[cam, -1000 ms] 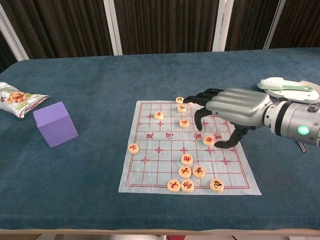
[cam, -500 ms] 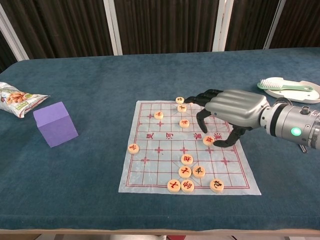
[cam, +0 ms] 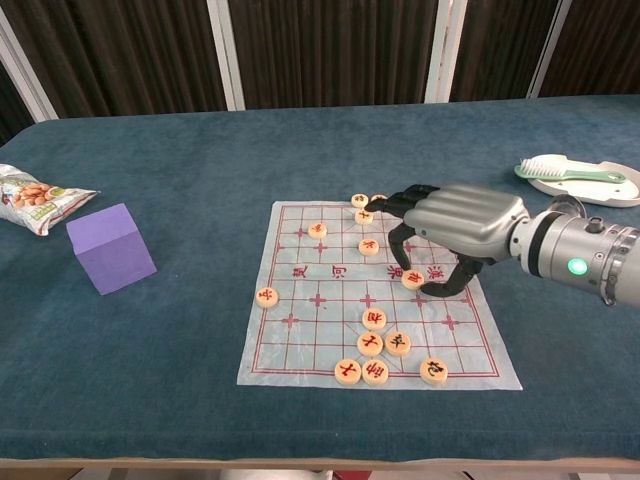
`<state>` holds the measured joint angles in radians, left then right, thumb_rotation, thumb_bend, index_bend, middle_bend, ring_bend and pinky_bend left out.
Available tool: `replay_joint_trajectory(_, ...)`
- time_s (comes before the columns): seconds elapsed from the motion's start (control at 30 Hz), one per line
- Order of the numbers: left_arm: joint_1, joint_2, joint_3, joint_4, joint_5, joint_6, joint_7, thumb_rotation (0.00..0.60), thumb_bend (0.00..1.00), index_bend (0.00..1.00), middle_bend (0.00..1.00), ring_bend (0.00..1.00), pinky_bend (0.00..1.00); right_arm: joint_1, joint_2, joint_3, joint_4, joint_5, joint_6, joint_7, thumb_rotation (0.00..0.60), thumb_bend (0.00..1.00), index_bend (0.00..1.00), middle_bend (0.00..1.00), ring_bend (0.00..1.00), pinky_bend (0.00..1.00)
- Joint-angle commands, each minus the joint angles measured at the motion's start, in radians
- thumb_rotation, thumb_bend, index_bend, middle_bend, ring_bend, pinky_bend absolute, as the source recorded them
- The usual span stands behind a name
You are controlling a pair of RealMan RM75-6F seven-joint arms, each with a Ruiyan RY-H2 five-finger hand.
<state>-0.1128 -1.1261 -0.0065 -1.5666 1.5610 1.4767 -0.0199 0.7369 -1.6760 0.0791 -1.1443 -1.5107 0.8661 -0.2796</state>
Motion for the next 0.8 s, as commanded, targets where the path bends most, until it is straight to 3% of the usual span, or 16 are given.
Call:
replay_joint_trajectory(0.03, -0.001, 0.001, 0.001, 0.001, 0.001, -0.002, -0.001, 0.600, 0.46, 0.00, 0.00, 0.00, 0.01, 0.003, -0.002, -0.003, 0.003, 0.005, -0.004, -0.002, 0.600, 0.47, 0.62, 0.04, 0.00, 0.00)
replay_joint_trajectory(0.23, -0.001, 0.002, 0.001, 0.001, 0.003, 0.000, -0.001, 0.600, 0.46, 0.00, 0.00, 0.00, 0.00, 0.008, -0.007, -0.009, 0.004, 0.012, -0.002, -0.007, 0.600, 0.55, 0.65, 0.06, 0.00, 0.00)
replay_joint_trajectory(0.57, 0.002, 0.002, 0.002, 0.002, 0.009, 0.009, -0.001, 0.600, 0.46, 0.00, 0.00, 0.00, 0.00, -0.010, 0.031, -0.020, -0.045, -0.004, 0.060, 0.008, 0.600, 0.56, 0.69, 0.09, 0.00, 0.00)
replay_joint_trajectory(0.8, 0.004, 0.000, 0.004, 0.000, 0.014, 0.012, 0.009, 0.600, 0.46, 0.00, 0.00, 0.00, 0.01, -0.073, 0.118, -0.094, -0.140, -0.081, 0.167, 0.017, 0.600, 0.56, 0.69, 0.09, 0.00, 0.00)
